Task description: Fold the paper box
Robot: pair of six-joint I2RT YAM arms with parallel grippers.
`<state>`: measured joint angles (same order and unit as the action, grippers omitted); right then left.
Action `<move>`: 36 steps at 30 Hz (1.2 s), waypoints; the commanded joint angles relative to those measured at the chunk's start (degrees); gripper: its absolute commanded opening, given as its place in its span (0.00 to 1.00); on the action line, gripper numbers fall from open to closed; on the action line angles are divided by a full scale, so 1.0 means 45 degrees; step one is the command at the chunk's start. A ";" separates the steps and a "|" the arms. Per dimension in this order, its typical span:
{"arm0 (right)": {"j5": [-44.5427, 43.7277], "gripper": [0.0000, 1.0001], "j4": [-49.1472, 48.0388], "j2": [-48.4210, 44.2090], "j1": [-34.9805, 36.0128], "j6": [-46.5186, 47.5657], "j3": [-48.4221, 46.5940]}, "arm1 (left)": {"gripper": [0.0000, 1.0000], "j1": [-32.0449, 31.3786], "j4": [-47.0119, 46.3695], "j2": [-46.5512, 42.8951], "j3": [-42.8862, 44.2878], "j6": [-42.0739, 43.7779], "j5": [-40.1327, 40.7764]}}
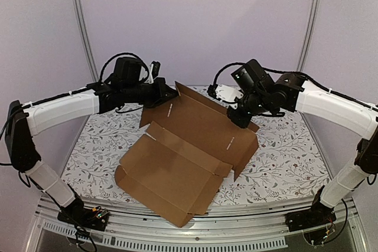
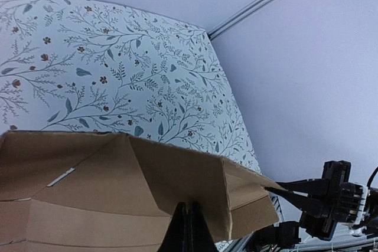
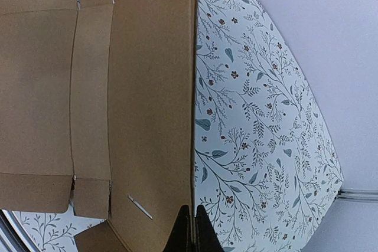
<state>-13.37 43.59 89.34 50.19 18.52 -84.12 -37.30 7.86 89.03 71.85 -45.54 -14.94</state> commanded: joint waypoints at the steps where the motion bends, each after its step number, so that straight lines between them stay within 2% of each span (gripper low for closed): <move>1: 0.0057 0.00 -0.0397 -0.0078 0.0381 -0.0283 -0.0138 | 0.00 -0.0227 -0.0853 0.0476 0.0050 -0.0262 -0.0437; 11: -0.0053 0.00 -0.0298 -0.0198 0.0622 -0.0388 -0.0097 | 0.00 -0.0229 -0.1068 0.0359 -0.0069 -0.0160 0.0152; 15: -0.0537 0.00 -0.0156 -0.0208 0.0610 -0.0517 -0.0157 | 0.00 -0.0238 -0.0535 0.0019 -0.0158 0.0241 0.0355; 22: -0.0589 0.00 0.0210 -0.0034 0.0578 -0.0615 -0.0372 | 0.00 -0.0227 0.0437 -0.0944 -0.1505 0.1116 0.1787; 27: -0.0254 0.00 0.0793 0.0217 0.0490 -0.0656 -0.0713 | 0.00 -0.0244 0.0645 -0.1405 -0.2405 0.1616 0.2162; 36: 0.1305 0.00 0.1279 0.0012 0.0453 -0.0718 -0.0685 | 0.04 -0.0227 0.0898 -0.1843 -0.3619 0.2411 0.4504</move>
<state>-12.05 47.35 89.47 52.18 16.38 -85.91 -37.52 10.35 81.95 57.12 -37.52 -0.62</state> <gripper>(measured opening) 0.005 0.040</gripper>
